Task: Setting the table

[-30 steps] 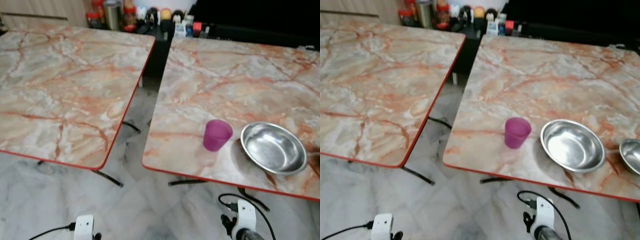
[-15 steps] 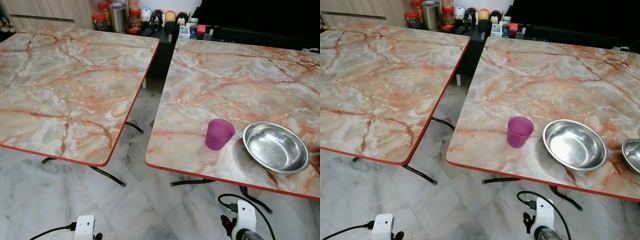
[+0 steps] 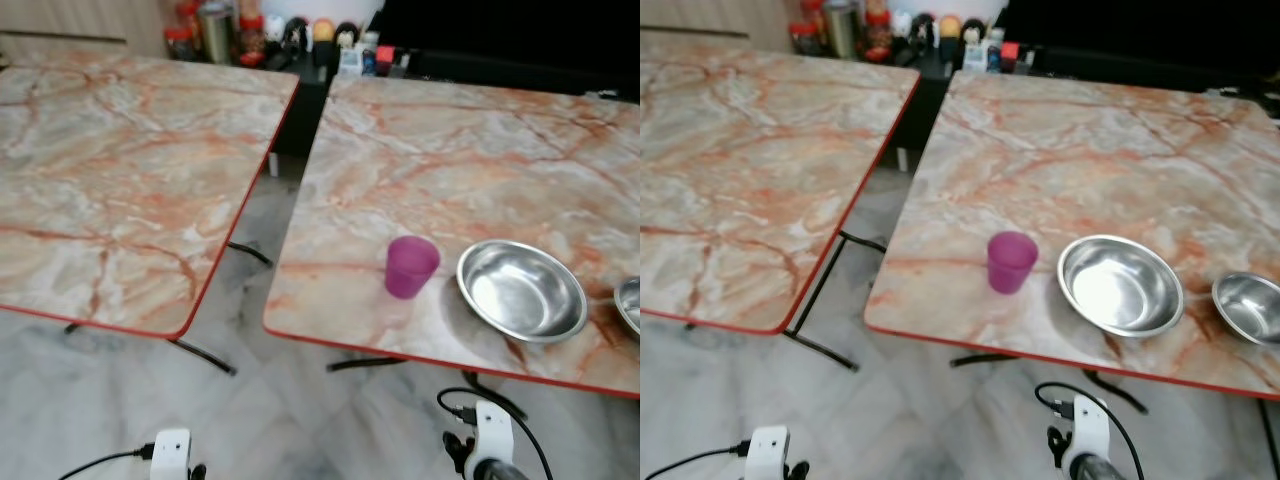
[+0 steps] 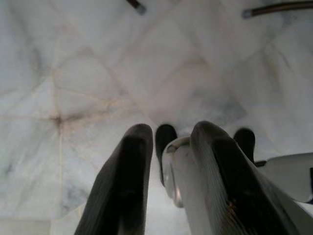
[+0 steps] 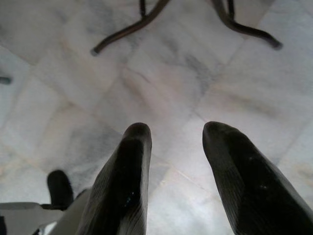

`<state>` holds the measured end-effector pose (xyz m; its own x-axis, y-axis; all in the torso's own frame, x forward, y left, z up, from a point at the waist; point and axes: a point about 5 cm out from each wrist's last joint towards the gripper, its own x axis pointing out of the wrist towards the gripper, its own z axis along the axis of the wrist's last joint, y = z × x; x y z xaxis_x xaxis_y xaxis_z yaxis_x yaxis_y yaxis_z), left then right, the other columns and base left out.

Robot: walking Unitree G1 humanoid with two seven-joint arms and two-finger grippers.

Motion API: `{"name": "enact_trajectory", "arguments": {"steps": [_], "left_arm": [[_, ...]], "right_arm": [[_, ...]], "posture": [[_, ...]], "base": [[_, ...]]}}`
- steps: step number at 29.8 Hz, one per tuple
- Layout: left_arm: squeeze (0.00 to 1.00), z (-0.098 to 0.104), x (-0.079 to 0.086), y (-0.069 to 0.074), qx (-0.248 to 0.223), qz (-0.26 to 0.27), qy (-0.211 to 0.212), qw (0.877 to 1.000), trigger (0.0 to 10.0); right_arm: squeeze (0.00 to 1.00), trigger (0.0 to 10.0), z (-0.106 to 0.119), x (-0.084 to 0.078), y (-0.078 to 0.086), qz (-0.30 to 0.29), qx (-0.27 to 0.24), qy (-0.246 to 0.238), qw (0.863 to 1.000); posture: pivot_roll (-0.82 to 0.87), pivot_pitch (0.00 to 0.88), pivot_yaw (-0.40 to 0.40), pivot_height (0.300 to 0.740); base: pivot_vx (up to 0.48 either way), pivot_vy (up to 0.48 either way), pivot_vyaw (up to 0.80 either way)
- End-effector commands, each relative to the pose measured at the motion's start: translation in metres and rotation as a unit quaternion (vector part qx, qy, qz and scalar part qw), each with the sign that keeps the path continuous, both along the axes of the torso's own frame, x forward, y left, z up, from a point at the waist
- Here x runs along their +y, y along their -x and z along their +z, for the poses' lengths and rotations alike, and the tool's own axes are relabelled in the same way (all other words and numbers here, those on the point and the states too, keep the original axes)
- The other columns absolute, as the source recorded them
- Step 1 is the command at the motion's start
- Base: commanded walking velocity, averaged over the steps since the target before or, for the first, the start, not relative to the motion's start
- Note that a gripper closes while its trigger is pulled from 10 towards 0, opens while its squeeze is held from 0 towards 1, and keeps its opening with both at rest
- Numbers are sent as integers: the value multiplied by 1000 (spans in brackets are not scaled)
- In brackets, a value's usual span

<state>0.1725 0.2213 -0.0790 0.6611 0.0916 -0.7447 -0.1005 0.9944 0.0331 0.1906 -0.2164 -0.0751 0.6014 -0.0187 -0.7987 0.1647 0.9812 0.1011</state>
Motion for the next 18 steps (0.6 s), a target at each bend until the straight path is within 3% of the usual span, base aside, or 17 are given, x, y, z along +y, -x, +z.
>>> {"name": "enact_trajectory", "arguments": {"steps": [1,18], "left_arm": [[0,-4,-3,7,10,3,6,1000,10000],[0,-4,-4,7,7,3,8,1000,10000]], "right_arm": [[0,10000,0,-6,2,0,6,12,1000],[0,10000,0,-6,2,2,8,15,1000]], "posture": [[-5,126,-53,740],[-5,128,-54,740]], "base": [[0,-409,0],[0,-418,0]]}}
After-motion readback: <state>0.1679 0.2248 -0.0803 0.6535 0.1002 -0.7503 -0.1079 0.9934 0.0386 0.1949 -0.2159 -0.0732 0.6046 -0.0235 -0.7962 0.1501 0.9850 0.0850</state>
